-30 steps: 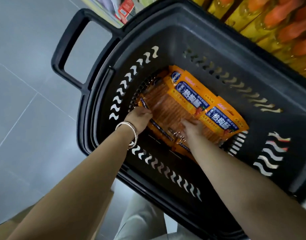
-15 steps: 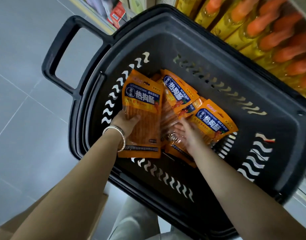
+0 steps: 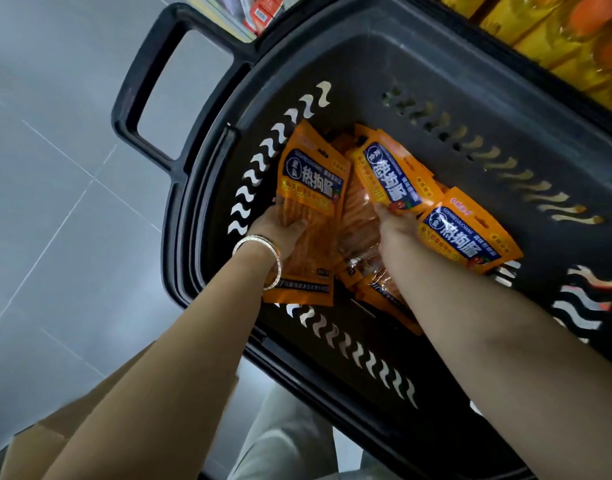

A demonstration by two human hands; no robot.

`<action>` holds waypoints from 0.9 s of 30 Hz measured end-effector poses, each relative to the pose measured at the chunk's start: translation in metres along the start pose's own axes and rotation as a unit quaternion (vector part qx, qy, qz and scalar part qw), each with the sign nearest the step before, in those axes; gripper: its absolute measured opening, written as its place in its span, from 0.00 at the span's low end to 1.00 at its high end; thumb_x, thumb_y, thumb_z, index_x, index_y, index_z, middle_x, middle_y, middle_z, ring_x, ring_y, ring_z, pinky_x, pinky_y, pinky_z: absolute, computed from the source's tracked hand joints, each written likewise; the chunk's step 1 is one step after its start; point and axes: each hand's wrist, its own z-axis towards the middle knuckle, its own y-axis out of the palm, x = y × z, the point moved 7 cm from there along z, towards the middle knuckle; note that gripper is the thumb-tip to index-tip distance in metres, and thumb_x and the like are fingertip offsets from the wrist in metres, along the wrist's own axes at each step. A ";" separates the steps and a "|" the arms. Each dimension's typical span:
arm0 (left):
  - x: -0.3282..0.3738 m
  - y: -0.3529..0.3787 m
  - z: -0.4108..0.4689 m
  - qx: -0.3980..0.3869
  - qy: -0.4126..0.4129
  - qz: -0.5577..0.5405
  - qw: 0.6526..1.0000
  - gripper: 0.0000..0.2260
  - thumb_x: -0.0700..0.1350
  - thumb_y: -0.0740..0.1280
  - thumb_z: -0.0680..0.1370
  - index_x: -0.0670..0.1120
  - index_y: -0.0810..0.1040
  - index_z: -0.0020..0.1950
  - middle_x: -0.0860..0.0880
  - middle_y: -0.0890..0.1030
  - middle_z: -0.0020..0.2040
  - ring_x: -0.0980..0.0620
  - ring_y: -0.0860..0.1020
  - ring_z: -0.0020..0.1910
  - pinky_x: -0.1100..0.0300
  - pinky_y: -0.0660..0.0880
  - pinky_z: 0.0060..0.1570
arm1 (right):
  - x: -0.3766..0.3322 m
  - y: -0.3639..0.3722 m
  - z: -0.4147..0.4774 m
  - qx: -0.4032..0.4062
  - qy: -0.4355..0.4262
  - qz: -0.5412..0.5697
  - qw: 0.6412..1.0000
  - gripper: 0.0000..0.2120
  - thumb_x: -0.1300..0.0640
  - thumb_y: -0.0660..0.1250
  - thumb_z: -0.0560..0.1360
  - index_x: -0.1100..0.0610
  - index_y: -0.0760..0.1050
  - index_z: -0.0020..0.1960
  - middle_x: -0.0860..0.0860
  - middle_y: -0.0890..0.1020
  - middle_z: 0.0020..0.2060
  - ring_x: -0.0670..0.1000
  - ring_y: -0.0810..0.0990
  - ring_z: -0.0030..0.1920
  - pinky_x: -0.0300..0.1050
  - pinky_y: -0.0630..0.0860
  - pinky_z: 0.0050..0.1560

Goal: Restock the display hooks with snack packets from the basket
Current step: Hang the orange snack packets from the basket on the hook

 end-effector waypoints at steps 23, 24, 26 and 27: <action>0.091 0.016 -0.233 -0.004 0.187 -0.193 0.963 0.30 0.66 0.63 0.72 0.46 0.74 0.65 0.46 0.80 0.59 0.46 0.78 0.57 0.48 0.73 0.61 | 0.028 -0.327 -0.221 0.114 -0.342 0.121 0.925 0.15 0.50 0.61 0.80 0.57 0.77 0.61 0.51 0.81 0.49 0.50 0.77 0.54 0.33 0.67 0.48; 0.098 0.025 -0.250 -0.016 0.200 -0.200 0.959 0.31 0.66 0.64 0.72 0.45 0.74 0.65 0.44 0.79 0.60 0.44 0.78 0.57 0.46 0.72 0.62 | 0.032 -0.346 -0.233 0.125 -0.370 0.139 0.910 0.14 0.53 0.61 0.80 0.58 0.77 0.60 0.51 0.81 0.50 0.47 0.78 0.54 0.31 0.69 0.48; 0.116 0.044 -0.288 -0.034 0.239 -0.206 0.948 0.27 0.65 0.66 0.71 0.46 0.78 0.60 0.44 0.81 0.57 0.44 0.79 0.55 0.46 0.73 0.61 | 0.045 -0.386 -0.253 0.135 -0.411 0.189 0.881 0.12 0.55 0.61 0.80 0.53 0.74 0.63 0.46 0.79 0.56 0.35 0.76 0.55 0.23 0.67 0.52; 0.125 0.054 -0.307 -0.037 0.261 -0.203 0.943 0.23 0.64 0.67 0.71 0.47 0.80 0.56 0.45 0.82 0.55 0.44 0.79 0.55 0.46 0.74 0.60 | 0.056 -0.407 -0.260 0.148 -0.419 0.205 0.872 0.12 0.55 0.61 0.80 0.52 0.74 0.63 0.45 0.79 0.57 0.34 0.75 0.55 0.23 0.66 0.54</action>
